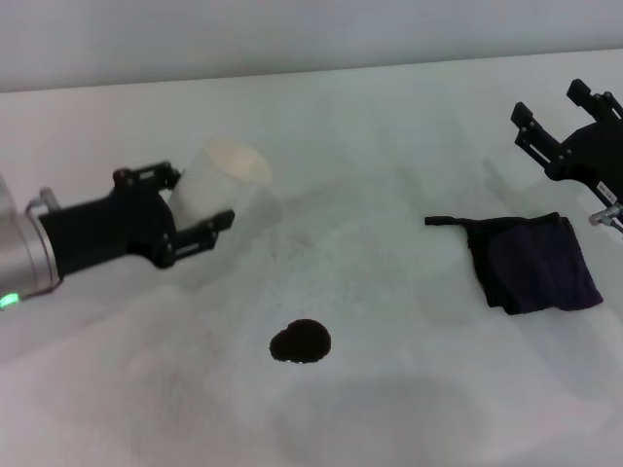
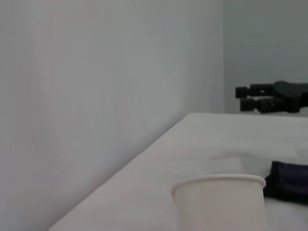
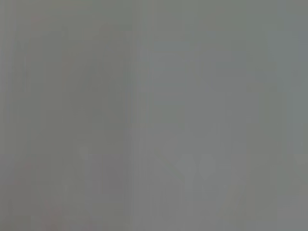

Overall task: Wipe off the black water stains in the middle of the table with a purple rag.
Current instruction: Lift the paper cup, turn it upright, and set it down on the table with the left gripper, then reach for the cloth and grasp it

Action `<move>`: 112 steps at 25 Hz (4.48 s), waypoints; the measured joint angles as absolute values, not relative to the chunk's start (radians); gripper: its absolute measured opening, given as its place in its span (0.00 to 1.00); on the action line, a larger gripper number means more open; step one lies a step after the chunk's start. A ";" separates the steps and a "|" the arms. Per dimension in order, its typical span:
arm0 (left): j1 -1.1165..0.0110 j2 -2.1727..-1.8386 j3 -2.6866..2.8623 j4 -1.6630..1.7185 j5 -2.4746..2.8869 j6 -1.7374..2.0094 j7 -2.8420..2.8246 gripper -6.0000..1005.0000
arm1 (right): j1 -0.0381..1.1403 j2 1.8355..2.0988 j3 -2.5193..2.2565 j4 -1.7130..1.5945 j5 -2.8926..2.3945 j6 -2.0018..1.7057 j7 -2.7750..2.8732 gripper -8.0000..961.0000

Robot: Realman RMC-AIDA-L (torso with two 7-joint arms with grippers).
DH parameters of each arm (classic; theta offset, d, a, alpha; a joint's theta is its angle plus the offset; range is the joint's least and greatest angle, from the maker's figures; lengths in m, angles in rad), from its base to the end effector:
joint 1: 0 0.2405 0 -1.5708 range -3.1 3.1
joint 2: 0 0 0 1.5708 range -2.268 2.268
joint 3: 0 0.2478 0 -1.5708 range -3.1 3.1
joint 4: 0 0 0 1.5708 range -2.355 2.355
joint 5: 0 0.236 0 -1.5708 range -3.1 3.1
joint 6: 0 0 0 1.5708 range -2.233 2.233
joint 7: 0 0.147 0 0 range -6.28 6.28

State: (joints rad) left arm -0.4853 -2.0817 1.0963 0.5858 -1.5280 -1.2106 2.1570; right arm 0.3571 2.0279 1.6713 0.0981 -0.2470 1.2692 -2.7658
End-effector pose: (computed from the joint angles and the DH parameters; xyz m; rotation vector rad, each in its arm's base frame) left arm -0.2631 0.3648 -0.0447 -2.6176 -0.1939 -0.5544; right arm 0.3659 0.3131 -0.0018 -1.7753 0.5007 0.7190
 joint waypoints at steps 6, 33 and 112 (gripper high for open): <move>-0.453 -2.084 1.097 0.416 -1.671 -1.222 2.393 0.63 | 0.355 2.028 1.669 0.096 -0.248 1.271 -2.766 0.86; -0.367 -2.088 1.091 0.153 -1.838 -1.236 2.665 0.63 | 0.351 2.028 1.657 0.089 -0.248 1.264 -2.766 0.85; -0.102 -2.071 0.907 0.188 -2.521 -1.361 2.826 0.87 | 0.342 1.729 1.632 0.481 -0.912 1.269 -1.369 0.85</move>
State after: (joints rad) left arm -0.1024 -2.0710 0.9065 0.1882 -2.5212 -1.3610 2.8263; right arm 0.3420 1.7286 1.6323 0.4811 -0.9119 1.2693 -1.3691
